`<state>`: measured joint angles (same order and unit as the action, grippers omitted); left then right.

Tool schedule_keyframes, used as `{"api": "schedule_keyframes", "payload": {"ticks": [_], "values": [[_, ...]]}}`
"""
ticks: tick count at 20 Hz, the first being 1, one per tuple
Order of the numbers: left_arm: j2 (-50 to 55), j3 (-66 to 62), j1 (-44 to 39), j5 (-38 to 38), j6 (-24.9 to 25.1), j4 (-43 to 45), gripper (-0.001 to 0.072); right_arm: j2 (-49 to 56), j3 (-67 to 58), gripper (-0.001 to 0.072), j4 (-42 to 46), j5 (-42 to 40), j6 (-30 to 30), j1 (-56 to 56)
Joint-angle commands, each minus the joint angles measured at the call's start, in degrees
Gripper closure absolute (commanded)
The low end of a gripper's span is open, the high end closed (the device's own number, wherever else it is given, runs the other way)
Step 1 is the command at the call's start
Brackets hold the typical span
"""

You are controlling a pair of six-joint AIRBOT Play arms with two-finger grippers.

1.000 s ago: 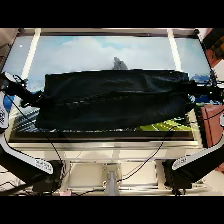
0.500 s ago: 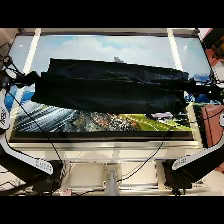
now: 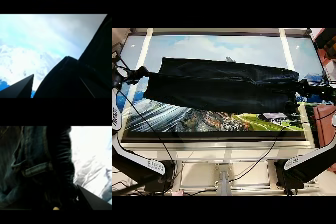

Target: Fold the clothes and pants, and hang the long-sleeved shirts on hangers.

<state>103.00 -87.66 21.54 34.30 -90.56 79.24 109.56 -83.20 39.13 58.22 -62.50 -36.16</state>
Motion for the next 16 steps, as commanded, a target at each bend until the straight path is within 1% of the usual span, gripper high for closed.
{"api": "schedule_keyframes", "payload": {"ticks": [1,3,4,6,8,9,12,13,15,16], "values": [[-2.10,-0.02,0.37,8.24,3.28,2.23,0.0102,-0.79,-0.02,0.0244,0.22,6.84,0.02,-1.44],[-5.31,-0.02,0.74,12.04,4.04,6.29,0.0105,-2.49,-0.02,0.0275,0.26,10.56,-0.07,-3.78],[-7.43,-0.02,0.83,11.87,4.02,8.66,0.0104,-3.72,-0.02,0.0304,0.26,12.02,-0.09,-5.14],[-12.96,-0.02,0.85,9.79,4.00,12.48,0.0104,-7.39,-0.02,0.0306,0.46,14.45,0.02,-8.09],[-18.16,-0.02,1.40,9.62,4.00,13.31,0.0104,-11.17,-0.02,0.0308,2.75,17.25,0.22,-10.80],[-20.72,-0.02,1.73,10.51,4.00,13.33,0.0104,-13.05,0.00,0.0332,6.12,19.65,0.24,-11.98],[-27.04,0.00,1.95,15.26,4.00,13.33,0.0104,-16.52,1.03,0.0337,19.78,28.20,1.18,-14.03],[-28.61,0.04,1.95,16.50,3.98,13.33,0.0105,-17.07,2.36,0.0337,21.33,29.70,2.47,-14.62],[-31.01,0.07,1.95,19.06,3.96,13.11,0.0104,-17.49,6.86,0.0335,17.11,30.12,3.85,-15.76],[-31.80,0.07,1.95,20.68,3.91,12.63,0.0104,-17.46,9.79,0.0318,14.64,30.21,4.87,-15.76]]}}
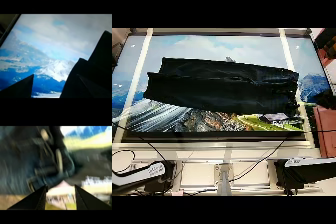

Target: Fold the clothes and pants, and hang the long-sleeved shirts on hangers.

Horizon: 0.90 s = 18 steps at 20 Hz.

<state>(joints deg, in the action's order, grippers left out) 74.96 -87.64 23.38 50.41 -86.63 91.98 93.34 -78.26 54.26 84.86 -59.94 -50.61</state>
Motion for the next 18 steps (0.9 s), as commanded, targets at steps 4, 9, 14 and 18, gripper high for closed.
{"api": "schedule_keyframes", "payload": {"ticks": [4,9,14,18], "values": [[-4.46,0.26,0.04,11.41,0.00,-2.69,0.0104,-1.18,12.68,0.0147,-1.73,-2.80,3.41,0.68],[-3.87,0.70,0.04,13.11,-0.02,-2.67,0.0104,0.83,13.97,0.0148,-5.84,-12.04,1.90,2.71],[-2.23,0.70,0.04,13.27,-1.09,-2.69,0.0104,7.04,13.97,0.0148,-8.68,-12.09,1.49,4.55],[-0.48,0.70,0.00,13.60,-2.12,-2.71,0.0104,8.48,13.92,0.0209,-10.93,-14.01,5.03,5.66]]}}
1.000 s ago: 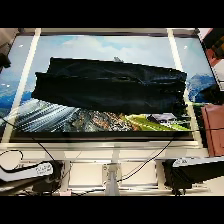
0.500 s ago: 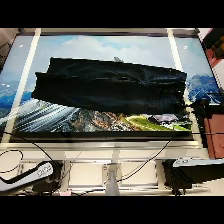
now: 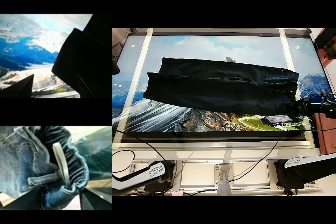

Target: Fold the clothes and pants, and hang the long-sleeved shirts on hangers.

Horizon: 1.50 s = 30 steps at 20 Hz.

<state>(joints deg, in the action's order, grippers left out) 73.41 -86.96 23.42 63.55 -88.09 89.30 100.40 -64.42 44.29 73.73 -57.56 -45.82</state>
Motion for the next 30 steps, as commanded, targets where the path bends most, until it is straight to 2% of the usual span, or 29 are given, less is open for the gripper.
{"api": "schedule_keyframes", "payload": {"ticks": [1,4,5,6,11,13,17,20,27,28,30], "values": [[1.55,0.04,-0.13,0.96,-0.63,0.02,0.0104,1.42,0.00,0.0268,-2.47,-2.80,4.15,1.16],[2.64,2.49,-0.07,2.34,1.07,0.20,0.0113,1.29,-0.09,0.0459,-4.37,-1.40,4.76,1.22],[2.99,3.93,0.33,3.21,2.14,0.24,0.0241,1.29,-0.09,0.0531,-4.22,-0.68,4.74,1.22],[3.17,5.73,0.74,3.34,2.45,0.22,0.0281,1.29,-0.09,0.0531,-4.04,-0.20,4.74,1.22],[7.23,16.13,2.71,2.29,2.69,-0.35,0.0282,1.29,-0.07,0.0531,-3.93,0.20,4.72,1.22],[10.78,17.66,3.37,0.26,4.94,-6.64,0.0281,1.29,-0.07,0.0531,-3.93,0.15,4.74,1.22],[18.91,17.68,3.76,-5.51,5.22,-15.72,0.0275,1.31,-0.07,0.0531,-3.91,-0.57,4.74,1.22],[22.47,17.68,3.32,-10.49,5.20,-17.84,0.0275,1.31,-0.04,0.0531,-3.72,-1.77,4.76,1.22],[23.43,17.68,2.93,-21.77,4.98,-19.89,0.0284,1.31,-0.04,0.0531,-3.56,-3.34,4.74,1.22],[23.67,17.68,2.80,-22.60,4.96,-20.72,0.0308,1.31,-0.04,0.0531,-3.56,-3.32,4.74,1.22],[24.00,17.68,2.21,-24.13,4.98,-21.03,0.0404,1.31,-0.04,0.0531,-3.56,-3.26,4.74,1.22]]}}
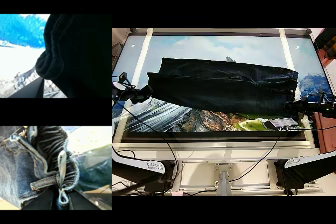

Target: Fold the clothes and pants, and hang the long-sleeved shirts on hangers.

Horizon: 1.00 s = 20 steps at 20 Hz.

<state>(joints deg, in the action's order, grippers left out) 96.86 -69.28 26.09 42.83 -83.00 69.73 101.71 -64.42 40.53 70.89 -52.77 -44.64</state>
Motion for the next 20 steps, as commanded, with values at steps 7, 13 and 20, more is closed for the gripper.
{"api": "schedule_keyframes", "payload": {"ticks": [7,13,20], "values": [[2.29,0.00,-3.93,-7.23,-0.09,-1.40,0.0665,-0.02,-0.04,0.0531,0.20,-0.42,-0.07,0.04],[-4.00,-0.07,-3.06,-3.98,-0.04,-0.74,0.0668,-0.11,-3.21,0.0669,0.24,7.58,-0.04,0.00],[-21.84,-0.04,-0.13,3.17,-0.11,4.85,0.0670,-3.65,-10.93,0.0670,0.98,18.75,-1.51,0.00]]}}
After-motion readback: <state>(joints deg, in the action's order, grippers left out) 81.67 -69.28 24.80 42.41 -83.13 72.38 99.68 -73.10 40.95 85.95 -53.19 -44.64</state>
